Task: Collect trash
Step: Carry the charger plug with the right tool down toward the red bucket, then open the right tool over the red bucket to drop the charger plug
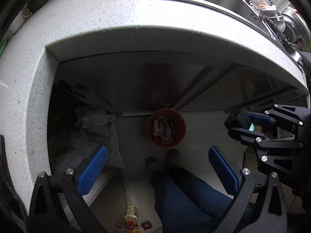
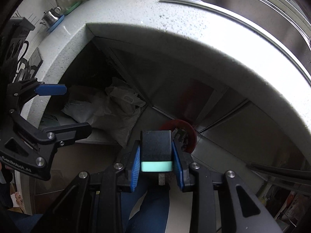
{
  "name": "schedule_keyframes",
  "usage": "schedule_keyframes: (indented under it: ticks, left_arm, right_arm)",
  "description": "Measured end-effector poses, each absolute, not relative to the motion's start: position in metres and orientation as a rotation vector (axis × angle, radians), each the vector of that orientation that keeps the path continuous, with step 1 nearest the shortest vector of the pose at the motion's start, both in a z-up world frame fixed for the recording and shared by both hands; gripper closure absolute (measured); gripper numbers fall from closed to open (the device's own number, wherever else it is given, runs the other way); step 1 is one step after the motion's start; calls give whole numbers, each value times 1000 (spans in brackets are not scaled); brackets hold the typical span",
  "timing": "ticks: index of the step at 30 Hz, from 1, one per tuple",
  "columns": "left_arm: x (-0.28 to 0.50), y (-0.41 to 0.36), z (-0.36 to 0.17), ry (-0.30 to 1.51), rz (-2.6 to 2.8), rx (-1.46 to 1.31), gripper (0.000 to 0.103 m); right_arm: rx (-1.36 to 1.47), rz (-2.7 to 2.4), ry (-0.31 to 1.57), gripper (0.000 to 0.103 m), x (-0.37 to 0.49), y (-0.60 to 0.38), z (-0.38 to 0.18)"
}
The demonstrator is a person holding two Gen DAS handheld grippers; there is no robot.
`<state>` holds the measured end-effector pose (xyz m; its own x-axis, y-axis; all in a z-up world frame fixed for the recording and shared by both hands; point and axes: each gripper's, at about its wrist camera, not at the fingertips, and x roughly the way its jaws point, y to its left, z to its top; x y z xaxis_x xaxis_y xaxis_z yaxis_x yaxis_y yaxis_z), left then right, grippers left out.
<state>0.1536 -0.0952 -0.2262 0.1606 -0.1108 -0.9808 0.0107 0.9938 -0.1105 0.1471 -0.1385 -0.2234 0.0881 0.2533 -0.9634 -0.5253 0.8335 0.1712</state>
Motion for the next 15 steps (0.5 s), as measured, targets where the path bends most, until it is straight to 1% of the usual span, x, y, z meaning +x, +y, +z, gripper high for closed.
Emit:
schedule_keyframes:
  ticks: [5, 15]
  left_arm:
    - [159, -92, -273, 1444, -111, -107, 0]
    - [172, -98, -374, 1501, -176, -71, 0]
  right_arm:
    - [-256, 580, 1392, 74, 158, -131, -264]
    - [-223, 551, 1468, 74, 174, -127, -372]
